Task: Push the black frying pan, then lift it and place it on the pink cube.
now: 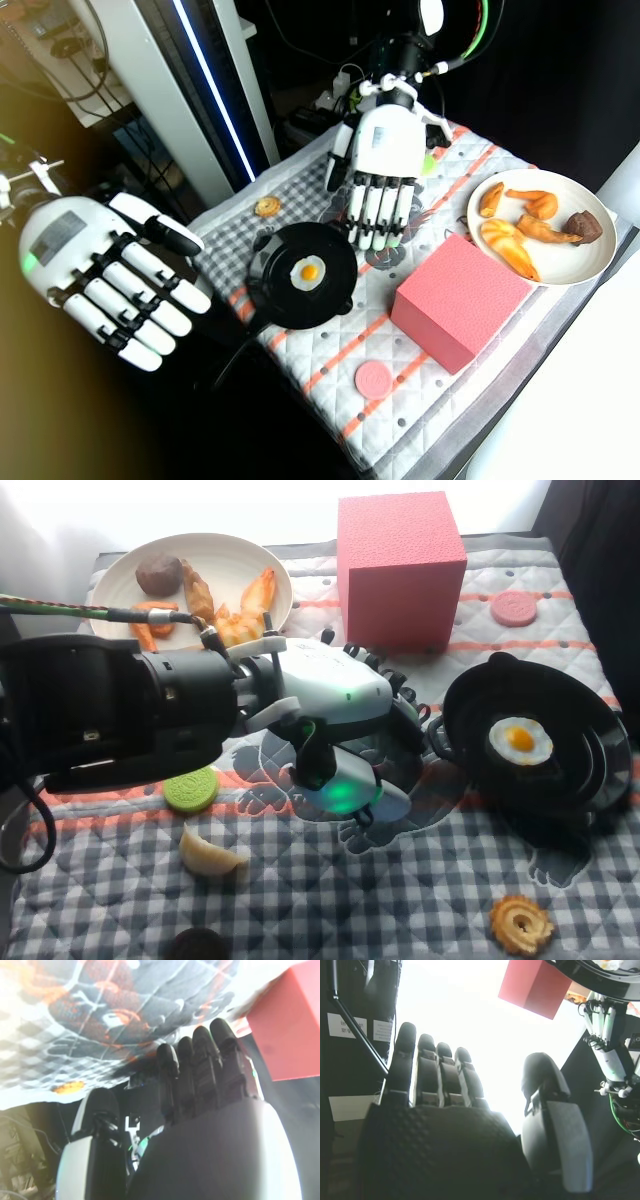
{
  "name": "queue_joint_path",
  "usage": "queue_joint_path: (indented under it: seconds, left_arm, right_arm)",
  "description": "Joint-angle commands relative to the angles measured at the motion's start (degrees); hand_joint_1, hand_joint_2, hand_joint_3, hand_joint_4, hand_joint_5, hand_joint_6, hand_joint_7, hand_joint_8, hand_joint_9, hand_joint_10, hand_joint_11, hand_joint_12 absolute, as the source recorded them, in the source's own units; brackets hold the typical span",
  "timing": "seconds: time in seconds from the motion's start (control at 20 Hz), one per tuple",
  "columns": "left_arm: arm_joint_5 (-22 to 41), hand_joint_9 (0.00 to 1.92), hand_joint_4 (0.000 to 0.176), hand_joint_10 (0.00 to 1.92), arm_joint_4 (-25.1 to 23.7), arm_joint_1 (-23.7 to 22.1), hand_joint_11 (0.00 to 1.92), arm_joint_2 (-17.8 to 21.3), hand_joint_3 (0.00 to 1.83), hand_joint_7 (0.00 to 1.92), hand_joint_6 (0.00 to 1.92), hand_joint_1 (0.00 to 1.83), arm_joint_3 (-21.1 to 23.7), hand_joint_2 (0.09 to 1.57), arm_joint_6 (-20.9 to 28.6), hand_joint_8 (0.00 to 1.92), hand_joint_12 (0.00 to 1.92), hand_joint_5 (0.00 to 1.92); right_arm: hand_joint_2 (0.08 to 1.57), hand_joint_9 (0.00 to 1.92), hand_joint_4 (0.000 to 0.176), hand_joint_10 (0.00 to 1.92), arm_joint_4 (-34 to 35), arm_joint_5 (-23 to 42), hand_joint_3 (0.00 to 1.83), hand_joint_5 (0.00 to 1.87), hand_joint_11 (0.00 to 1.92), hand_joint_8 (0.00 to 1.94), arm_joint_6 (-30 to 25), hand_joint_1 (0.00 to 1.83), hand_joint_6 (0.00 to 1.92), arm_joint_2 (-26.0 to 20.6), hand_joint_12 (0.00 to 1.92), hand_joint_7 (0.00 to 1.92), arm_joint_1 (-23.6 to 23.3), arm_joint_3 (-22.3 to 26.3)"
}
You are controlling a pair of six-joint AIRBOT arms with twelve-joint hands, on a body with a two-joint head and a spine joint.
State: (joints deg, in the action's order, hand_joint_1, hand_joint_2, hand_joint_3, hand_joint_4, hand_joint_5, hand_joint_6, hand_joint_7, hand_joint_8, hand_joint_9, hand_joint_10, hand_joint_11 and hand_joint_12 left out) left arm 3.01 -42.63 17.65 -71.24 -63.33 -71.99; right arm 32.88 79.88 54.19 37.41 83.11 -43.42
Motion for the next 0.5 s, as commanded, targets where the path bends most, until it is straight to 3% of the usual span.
queue_joint_path:
  seconds: [0.0,0.05,0.15,0.25,0.4,0.45]
  left_arm:
    - [4.8,0.32,0.000,0.01,0.1,-0.4,0.00,1.1,0.00,0.36,0.00,0.39,0.6,1.19,0.1,0.00,0.80,0.46]
    - [4.8,0.34,0.002,0.01,0.1,-0.4,0.00,2.5,0.00,0.35,0.01,0.39,1.5,1.20,0.1,0.00,0.84,0.49]
    - [5.1,0.34,0.000,0.01,0.4,-0.4,0.00,5.5,0.01,0.35,0.02,0.35,3.4,1.23,0.1,0.01,0.82,0.51]
    - [5.4,0.42,0.000,0.02,1.3,-0.9,0.00,7.6,0.00,0.50,0.01,0.36,4.7,1.23,0.1,0.03,0.93,0.50]
    - [7.2,0.52,0.042,0.03,2.4,-2.0,0.00,9.8,0.00,0.56,0.03,0.38,5.9,1.22,0.1,0.01,1.02,0.60]
    - [7.7,0.51,0.029,0.03,2.4,-2.4,0.00,10.6,0.00,0.56,0.03,0.37,6.4,1.22,0.1,0.00,1.03,0.60]
  right_arm:
    - [1.33,0.07,0.000,0.00,0.4,6.9,0.00,0.00,0.00,0.00,-0.1,0.30,0.00,-0.3,0.52,0.00,-0.1,-0.3]
    - [1.32,0.06,0.000,0.00,0.4,6.0,0.00,0.00,0.00,0.00,-0.1,0.31,0.00,-0.3,0.52,0.00,-0.1,-0.5]
    - [1.25,0.08,0.000,0.01,0.4,2.0,0.00,0.00,0.00,0.00,-0.1,0.46,0.00,-0.8,0.88,0.00,-0.1,-1.3]
    - [1.18,0.07,0.000,0.00,0.6,-3.2,0.00,0.00,0.00,0.00,0.2,0.60,0.00,-1.0,1.15,0.00,-0.1,-2.7]
    - [1.08,0.03,0.000,0.01,1.6,-10.7,0.00,0.04,0.00,0.00,2.2,0.77,0.00,-1.0,1.01,0.00,-0.1,-4.8]
    - [1.07,0.02,0.000,0.00,1.9,-12.4,0.00,0.02,0.00,0.00,2.8,0.83,0.00,-1.0,0.90,0.00,-0.2,-5.3]
